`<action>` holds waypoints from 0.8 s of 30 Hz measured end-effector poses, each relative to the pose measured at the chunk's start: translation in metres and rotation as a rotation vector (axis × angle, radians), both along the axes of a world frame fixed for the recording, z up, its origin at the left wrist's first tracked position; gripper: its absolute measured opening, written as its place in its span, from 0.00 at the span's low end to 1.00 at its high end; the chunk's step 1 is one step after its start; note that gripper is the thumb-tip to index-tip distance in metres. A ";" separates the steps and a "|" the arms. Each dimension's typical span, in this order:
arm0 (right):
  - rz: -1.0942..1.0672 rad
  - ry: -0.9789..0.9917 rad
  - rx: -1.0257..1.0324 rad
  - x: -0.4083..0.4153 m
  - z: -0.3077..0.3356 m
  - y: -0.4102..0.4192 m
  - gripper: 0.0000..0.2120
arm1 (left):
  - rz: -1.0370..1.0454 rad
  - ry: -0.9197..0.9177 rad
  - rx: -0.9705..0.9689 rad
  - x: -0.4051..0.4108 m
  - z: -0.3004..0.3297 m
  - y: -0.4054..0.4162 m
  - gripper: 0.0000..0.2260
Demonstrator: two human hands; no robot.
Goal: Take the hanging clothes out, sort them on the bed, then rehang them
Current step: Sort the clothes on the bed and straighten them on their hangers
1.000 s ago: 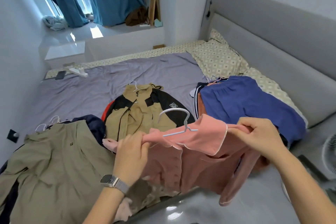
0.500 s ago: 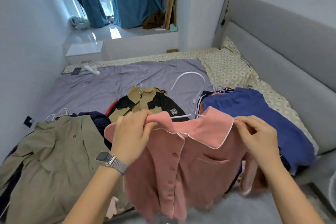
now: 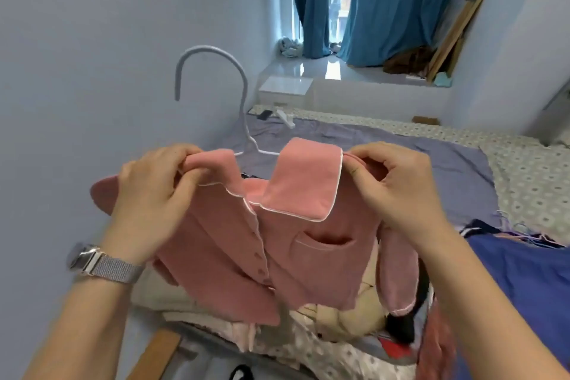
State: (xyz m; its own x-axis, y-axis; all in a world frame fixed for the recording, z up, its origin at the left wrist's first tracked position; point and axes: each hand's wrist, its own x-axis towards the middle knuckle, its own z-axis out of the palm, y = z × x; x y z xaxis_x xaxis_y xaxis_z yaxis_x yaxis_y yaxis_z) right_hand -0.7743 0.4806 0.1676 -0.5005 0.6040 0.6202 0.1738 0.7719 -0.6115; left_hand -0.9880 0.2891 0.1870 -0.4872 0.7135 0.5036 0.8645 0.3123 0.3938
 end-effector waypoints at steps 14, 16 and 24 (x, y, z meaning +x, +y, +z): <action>0.182 -0.464 -0.185 -0.265 -0.106 0.031 0.07 | 0.089 -0.128 -0.235 -0.256 -0.113 0.014 0.14; 0.232 -0.576 -0.243 -0.287 -0.125 0.029 0.07 | 0.026 -0.193 -0.346 -0.287 -0.136 0.004 0.13; -0.005 -0.832 -0.113 -0.429 -0.168 0.083 0.15 | -0.069 -0.423 -0.455 -0.449 -0.205 0.084 0.07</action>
